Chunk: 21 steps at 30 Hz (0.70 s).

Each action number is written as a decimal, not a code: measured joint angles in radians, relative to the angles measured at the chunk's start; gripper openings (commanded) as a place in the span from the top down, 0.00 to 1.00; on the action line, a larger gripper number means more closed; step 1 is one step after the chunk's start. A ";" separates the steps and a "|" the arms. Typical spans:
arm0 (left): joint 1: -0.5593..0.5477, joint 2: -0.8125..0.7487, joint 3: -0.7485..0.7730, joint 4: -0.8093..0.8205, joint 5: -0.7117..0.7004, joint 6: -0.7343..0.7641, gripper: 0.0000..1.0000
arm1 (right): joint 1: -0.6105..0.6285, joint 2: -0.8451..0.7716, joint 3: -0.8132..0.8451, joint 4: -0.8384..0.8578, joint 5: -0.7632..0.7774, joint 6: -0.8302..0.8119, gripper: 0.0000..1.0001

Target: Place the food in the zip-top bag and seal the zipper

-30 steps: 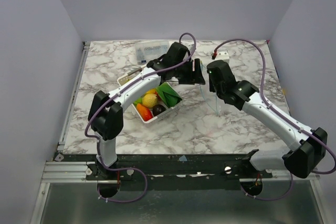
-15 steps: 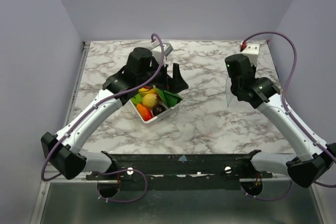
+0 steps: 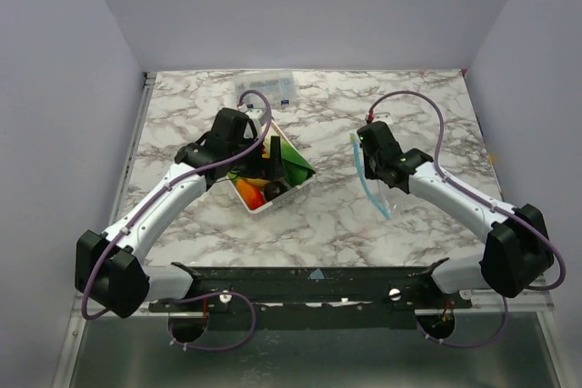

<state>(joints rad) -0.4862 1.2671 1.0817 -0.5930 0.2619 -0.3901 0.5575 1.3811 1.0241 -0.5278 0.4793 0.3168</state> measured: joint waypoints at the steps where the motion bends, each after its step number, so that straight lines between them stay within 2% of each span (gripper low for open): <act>1: 0.000 0.003 0.001 0.000 0.001 0.000 0.15 | 0.000 -0.001 -0.029 0.018 -0.031 0.001 0.99; 5: 0.000 0.062 0.003 0.000 0.000 -0.002 0.26 | 0.002 -0.043 -0.089 0.089 -0.094 0.000 0.99; 11: 0.000 0.168 0.003 0.005 -0.022 -0.048 0.64 | 0.002 -0.179 -0.155 0.183 -0.104 -0.019 0.99; 18: 0.000 0.227 -0.003 0.044 -0.077 -0.097 0.68 | 0.002 -0.282 -0.224 0.248 -0.103 -0.040 0.99; 19: 0.000 0.235 -0.005 0.048 -0.085 -0.101 0.67 | 0.002 -0.287 -0.228 0.254 -0.103 -0.042 0.99; 21: 0.000 0.256 -0.012 0.057 -0.096 -0.110 0.57 | 0.002 -0.293 -0.239 0.271 -0.105 -0.048 0.99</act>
<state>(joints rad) -0.4862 1.5230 1.0695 -0.5358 0.1658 -0.5003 0.5591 1.0885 0.7853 -0.2569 0.3744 0.2691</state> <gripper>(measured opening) 0.326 0.008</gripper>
